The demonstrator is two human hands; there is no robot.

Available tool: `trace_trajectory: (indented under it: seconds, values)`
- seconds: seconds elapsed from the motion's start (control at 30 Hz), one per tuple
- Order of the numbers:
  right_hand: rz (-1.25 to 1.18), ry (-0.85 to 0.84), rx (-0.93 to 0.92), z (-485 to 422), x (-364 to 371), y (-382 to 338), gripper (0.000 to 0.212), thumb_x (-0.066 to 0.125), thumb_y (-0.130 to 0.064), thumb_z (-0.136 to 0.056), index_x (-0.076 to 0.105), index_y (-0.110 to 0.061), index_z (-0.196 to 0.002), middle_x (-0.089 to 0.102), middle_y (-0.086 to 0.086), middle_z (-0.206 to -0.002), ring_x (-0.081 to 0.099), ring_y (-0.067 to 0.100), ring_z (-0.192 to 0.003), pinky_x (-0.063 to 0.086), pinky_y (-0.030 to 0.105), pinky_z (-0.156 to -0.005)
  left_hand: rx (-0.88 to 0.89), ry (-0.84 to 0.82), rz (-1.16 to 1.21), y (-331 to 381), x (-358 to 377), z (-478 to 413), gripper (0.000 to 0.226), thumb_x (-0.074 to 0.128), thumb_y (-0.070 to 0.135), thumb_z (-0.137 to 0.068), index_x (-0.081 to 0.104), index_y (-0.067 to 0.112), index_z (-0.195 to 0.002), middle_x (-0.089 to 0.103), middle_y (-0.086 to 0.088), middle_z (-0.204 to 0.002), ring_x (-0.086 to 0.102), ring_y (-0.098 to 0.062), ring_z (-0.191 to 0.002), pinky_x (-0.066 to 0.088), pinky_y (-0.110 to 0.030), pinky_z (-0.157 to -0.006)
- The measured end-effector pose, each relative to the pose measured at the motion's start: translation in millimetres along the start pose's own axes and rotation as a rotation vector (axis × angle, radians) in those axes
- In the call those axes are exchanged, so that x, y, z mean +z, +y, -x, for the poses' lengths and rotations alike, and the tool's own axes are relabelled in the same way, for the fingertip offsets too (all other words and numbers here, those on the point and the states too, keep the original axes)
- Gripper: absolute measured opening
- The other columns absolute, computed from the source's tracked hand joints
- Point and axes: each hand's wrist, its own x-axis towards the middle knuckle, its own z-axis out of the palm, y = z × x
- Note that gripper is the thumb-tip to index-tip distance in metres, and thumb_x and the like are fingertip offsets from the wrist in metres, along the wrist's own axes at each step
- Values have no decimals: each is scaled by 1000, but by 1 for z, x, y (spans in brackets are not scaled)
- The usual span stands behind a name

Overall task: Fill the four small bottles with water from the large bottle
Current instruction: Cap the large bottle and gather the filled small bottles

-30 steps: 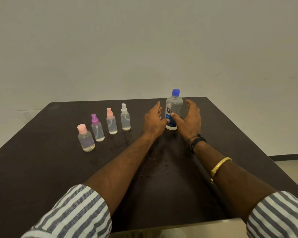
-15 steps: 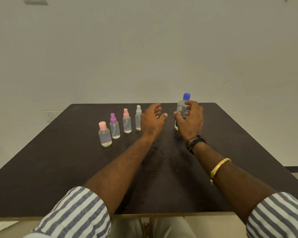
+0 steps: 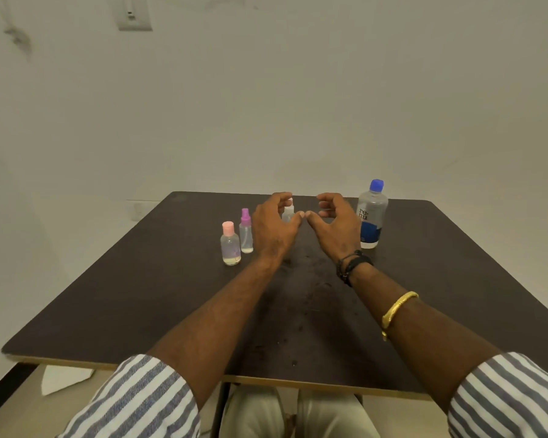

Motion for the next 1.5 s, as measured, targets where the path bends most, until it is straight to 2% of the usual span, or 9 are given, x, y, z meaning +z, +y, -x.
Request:
trace_trajectory:
  seconds: [0.2,0.33,0.47,0.57,0.7,0.83,1.07,1.33,1.5]
  values:
    - [-24,-66,-7,6,22,-9,37,80,-32,-84,64,-22,-116,66,-3,-109,63,9,-96,48,11,-74,23,125,-242,-16,-26,4,52,77,50,-81,66,26,-125,64,6,-130,50,-17,-126,45,-42,-102]
    - [-23,-92,-9,10,35,-12,42,80,-34,-82,65,-19,-119,66,0,-110,63,12,-99,55,21,-81,23,192,-318,-31,-39,5,59,75,55,-80,62,26,-130,52,-1,-146,40,-22,-141,34,-49,-113]
    - [7,-132,10,14,42,-13,54,82,-39,-80,62,-17,-125,64,5,-118,61,17,-105,55,29,-87,-86,125,-263,-48,-50,10,88,77,61,-78,43,22,-149,33,-7,-163,20,-26,-155,23,-51,-123]
    - [39,-155,29,16,47,-11,61,84,-40,-78,58,-19,-130,60,7,-125,58,18,-112,54,33,-93,-178,60,-162,-54,-60,15,106,83,52,-76,26,19,-159,25,-9,-167,18,-27,-155,27,-51,-123]
    - [27,-168,89,13,53,-9,78,87,-38,-75,49,-20,-141,55,9,-137,55,23,-123,50,36,-100,-314,-22,-74,-57,-70,18,115,90,34,-74,17,17,-161,30,-9,-164,33,-28,-149,35,-43,-116]
    - [-11,-203,199,4,58,1,96,89,-30,-74,35,-19,-152,47,11,-152,47,27,-138,44,42,-111,-387,-80,-50,-67,-74,16,109,90,26,-76,22,15,-160,37,-10,-161,38,-31,-146,37,-45,-115]
    - [-20,-290,268,-13,68,21,95,89,-17,-74,36,-16,-153,50,12,-150,49,29,-137,44,44,-112,-390,-66,-50,-81,-72,7,86,87,17,-79,40,12,-151,51,-10,-149,52,-27,-134,45,-39,-109]
    - [22,-361,263,-29,77,41,67,87,-14,-76,55,-13,-136,63,8,-132,58,26,-119,49,43,-105,-363,-88,-36,-97,-60,-11,68,88,17,-77,56,10,-137,64,-7,-130,60,-21,-114,51,-34,-97]
    - [-27,-432,219,-35,80,51,45,87,-7,-73,70,-14,-114,73,5,-107,69,26,-100,56,48,-96,-346,-124,-9,-104,-57,-21,54,86,12,-79,62,14,-127,65,2,-115,62,-15,-103,54,-31,-91]
